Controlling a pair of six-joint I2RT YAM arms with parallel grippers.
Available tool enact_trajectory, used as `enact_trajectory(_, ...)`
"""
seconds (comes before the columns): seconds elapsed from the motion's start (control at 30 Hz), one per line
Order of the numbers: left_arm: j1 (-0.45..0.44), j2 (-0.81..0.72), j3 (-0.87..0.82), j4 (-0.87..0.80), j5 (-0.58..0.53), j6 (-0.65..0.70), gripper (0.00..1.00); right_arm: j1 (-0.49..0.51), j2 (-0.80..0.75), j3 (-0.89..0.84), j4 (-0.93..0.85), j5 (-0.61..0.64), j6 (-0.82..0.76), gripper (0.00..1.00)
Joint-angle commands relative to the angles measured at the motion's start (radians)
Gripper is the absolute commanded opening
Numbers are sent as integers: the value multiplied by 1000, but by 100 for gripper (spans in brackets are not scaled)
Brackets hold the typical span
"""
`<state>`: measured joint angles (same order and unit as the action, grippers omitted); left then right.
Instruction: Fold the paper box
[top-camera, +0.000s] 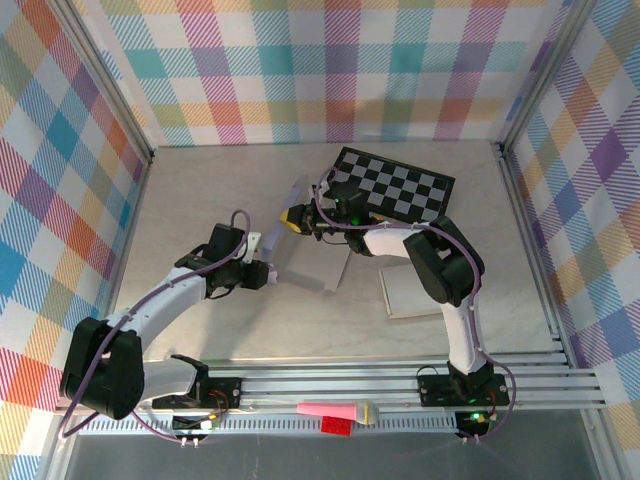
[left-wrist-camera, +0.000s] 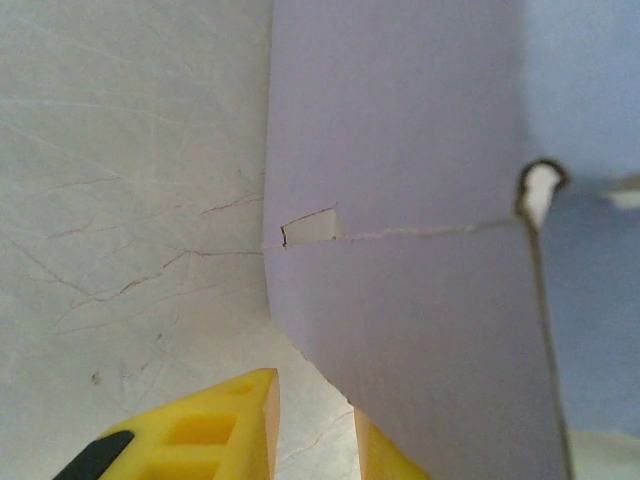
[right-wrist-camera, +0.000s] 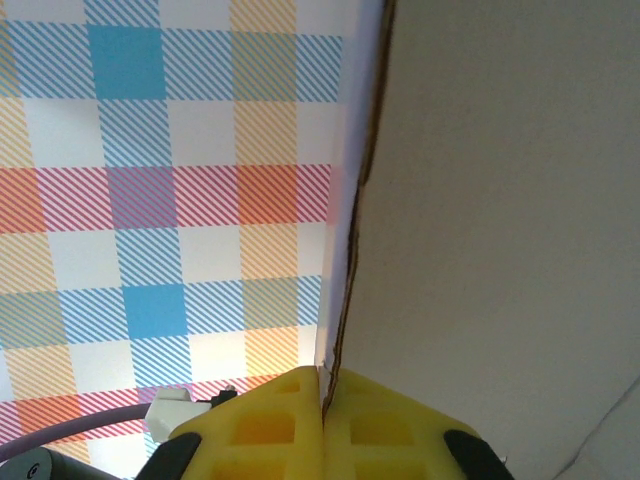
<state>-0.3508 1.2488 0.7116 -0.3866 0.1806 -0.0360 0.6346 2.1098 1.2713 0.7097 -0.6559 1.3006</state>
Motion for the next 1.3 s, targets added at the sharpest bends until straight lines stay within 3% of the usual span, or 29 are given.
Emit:
enact_trajectory(0.0, -4, 8, 5, 82, 29, 3, 25, 10, 37, -20, 27, -12, -8, 0)
enact_trajectory(0.6, -5, 17, 7, 143, 34, -16, 28, 59, 60, 5, 84, 53, 69, 0)
enact_trajectory(0.83, -4, -58, 21, 70, -8, -25, 36, 62, 8, -4, 46, 125, 96, 0)
enact_trajectory(0.97, -4, -163, 26, 12, -40, -113, 42, 60, -19, -24, 19, 188, 119, 0)
enact_trajectory(1.13, 6, -302, 24, -61, -90, -296, 46, 63, -9, -48, 113, 285, 226, 0)
enact_trajectory(1.2, 35, -332, 42, -97, -116, -371, 45, 63, -2, -43, 146, 310, 259, 0)
enact_trajectory(1.27, 97, -330, 60, -99, -64, -444, 40, 64, -9, -31, 123, 321, 258, 0)
